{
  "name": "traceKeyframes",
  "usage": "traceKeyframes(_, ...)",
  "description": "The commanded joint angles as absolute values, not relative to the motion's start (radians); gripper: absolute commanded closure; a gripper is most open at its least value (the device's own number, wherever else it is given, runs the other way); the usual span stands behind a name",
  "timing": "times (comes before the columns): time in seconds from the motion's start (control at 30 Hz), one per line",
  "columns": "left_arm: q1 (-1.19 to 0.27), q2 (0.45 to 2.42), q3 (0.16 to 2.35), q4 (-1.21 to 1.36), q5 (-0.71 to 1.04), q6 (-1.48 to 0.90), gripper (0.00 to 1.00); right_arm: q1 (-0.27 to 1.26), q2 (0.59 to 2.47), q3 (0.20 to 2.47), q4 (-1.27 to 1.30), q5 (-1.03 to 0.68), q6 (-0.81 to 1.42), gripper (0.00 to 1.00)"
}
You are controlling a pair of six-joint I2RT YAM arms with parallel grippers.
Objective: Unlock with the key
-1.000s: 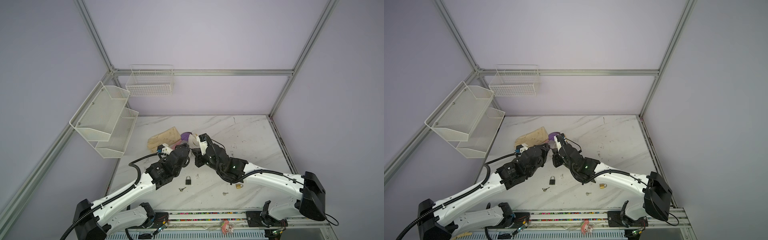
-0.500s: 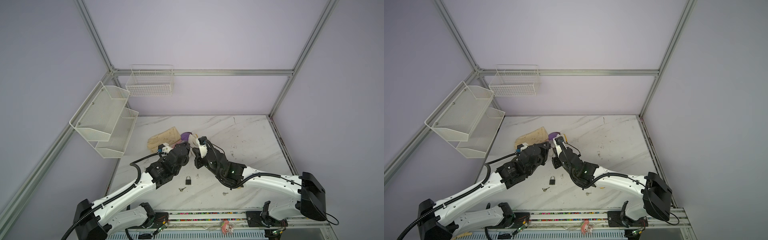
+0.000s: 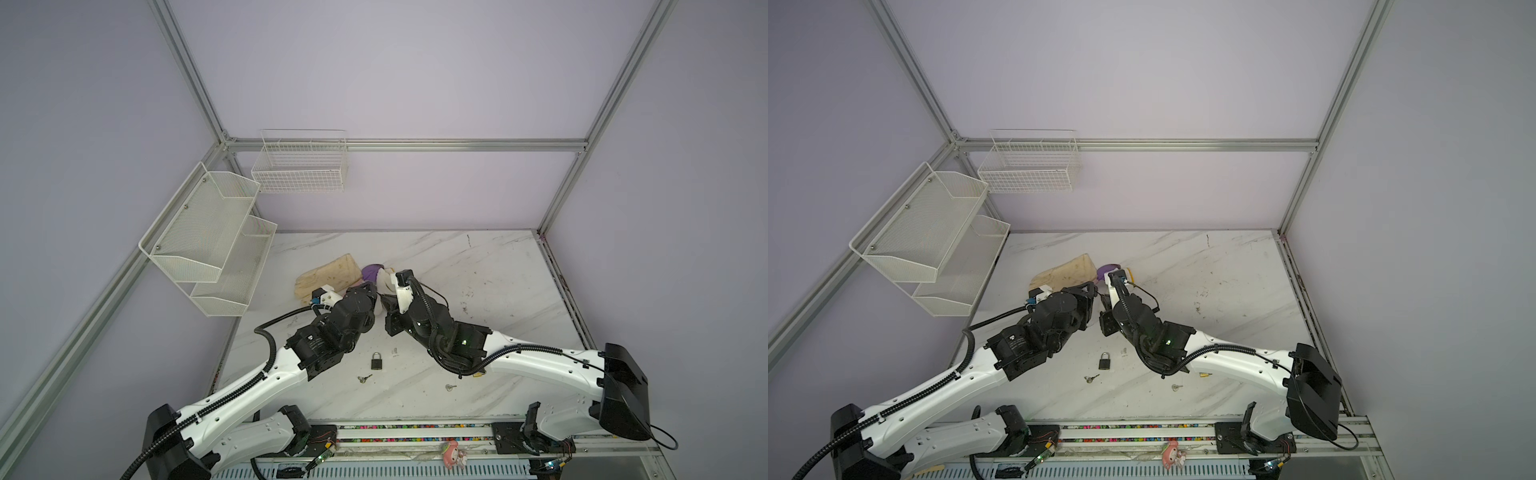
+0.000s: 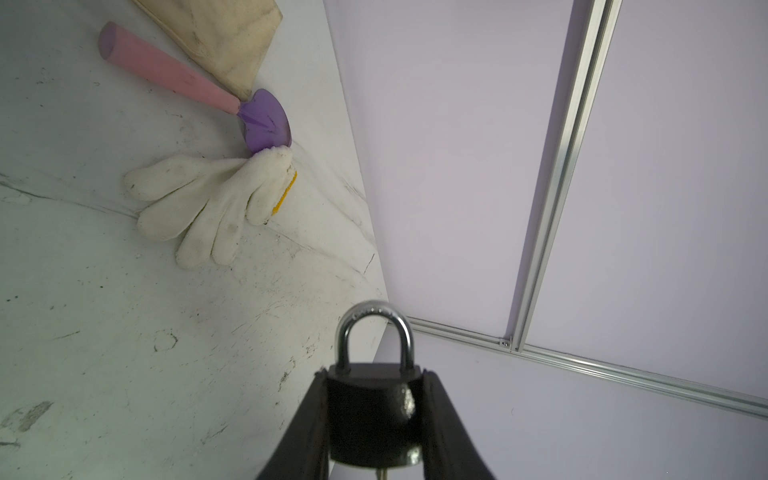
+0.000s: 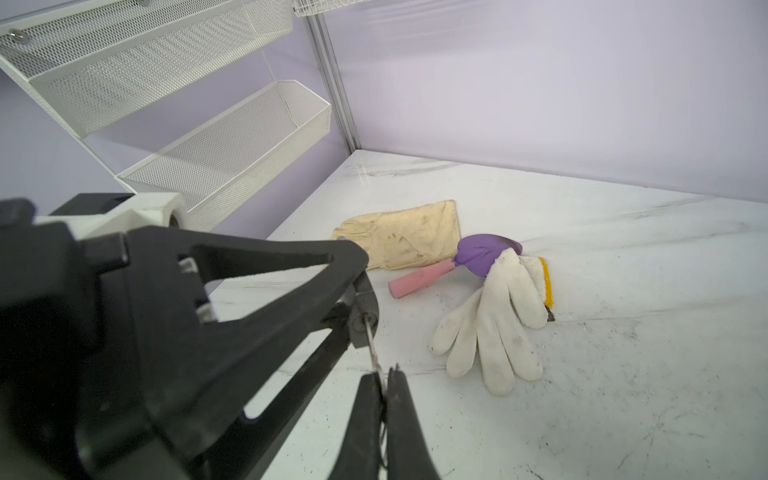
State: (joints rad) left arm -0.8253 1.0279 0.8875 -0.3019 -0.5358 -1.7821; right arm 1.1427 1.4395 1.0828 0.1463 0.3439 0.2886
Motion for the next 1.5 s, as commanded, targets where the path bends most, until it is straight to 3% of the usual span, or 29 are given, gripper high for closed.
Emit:
traceKeyframes(0.0, -0.881, 1.003, 0.887, -0.367, -0.412, -1.713, 1.00, 1.183, 1.424, 1.173, 0.178, 0.342, 0.339, 1.00)
traceKeyframes(0.17, -0.881, 0.986, 0.920, -0.451, -0.495, -1.658, 1.00, 1.183, 1.421, 1.195, 0.056, 0.360, 0.376, 1.00)
traceKeyframes(0.5, -0.872, 1.040, 0.966, -0.510, -0.509, -1.628, 1.00, 1.181, 1.387, 1.217, 0.070, 0.216, 0.444, 1.00)
traceKeyframes(0.97, -0.791, 1.190, 1.010, -0.482, -0.359, -1.736, 1.00, 1.107, 1.379, 1.127, 0.036, 0.203, 0.651, 1.00)
traceKeyframes(1.47, -0.727, 1.179, 0.980, -0.475, -0.336, -1.786, 1.00, 0.995, 1.342, 0.983, 0.023, 0.083, 0.624, 1.00)
